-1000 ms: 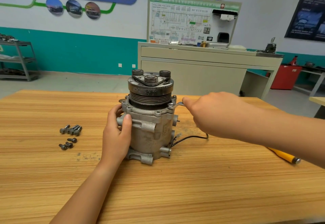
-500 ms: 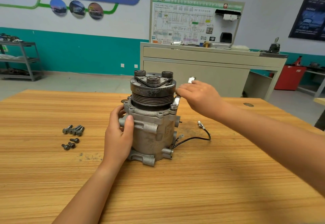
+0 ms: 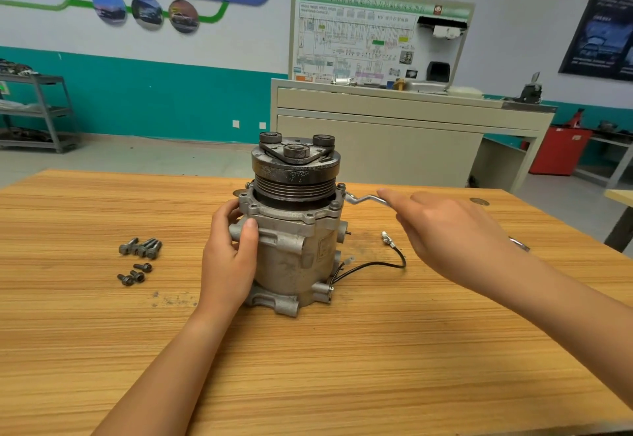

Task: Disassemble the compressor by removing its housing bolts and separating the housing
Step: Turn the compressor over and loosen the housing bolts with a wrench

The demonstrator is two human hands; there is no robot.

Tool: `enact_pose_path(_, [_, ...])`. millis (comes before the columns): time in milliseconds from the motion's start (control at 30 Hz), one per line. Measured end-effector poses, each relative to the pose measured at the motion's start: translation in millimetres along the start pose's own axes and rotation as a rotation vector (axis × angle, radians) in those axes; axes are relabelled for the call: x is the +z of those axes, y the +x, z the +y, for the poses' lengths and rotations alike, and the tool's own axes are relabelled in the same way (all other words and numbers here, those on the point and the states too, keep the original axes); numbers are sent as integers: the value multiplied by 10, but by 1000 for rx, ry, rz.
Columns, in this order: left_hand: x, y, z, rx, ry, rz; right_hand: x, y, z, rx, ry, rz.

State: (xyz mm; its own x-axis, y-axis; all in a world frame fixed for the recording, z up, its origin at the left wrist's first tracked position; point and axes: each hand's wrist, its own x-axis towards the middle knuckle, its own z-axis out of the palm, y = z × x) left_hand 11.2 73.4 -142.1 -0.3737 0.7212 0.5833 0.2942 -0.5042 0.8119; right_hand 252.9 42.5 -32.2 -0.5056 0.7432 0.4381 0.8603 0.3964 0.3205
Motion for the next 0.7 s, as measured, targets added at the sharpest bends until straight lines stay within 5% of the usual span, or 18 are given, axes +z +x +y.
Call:
enact_pose_path(467, [6, 4, 3, -21, -8, 0, -478, 217, -605, -35, -226, -363])
enact_pose_path(700, [5, -3, 19, -11, -31, -6, -417, 197, -538, -120, -333, -327])
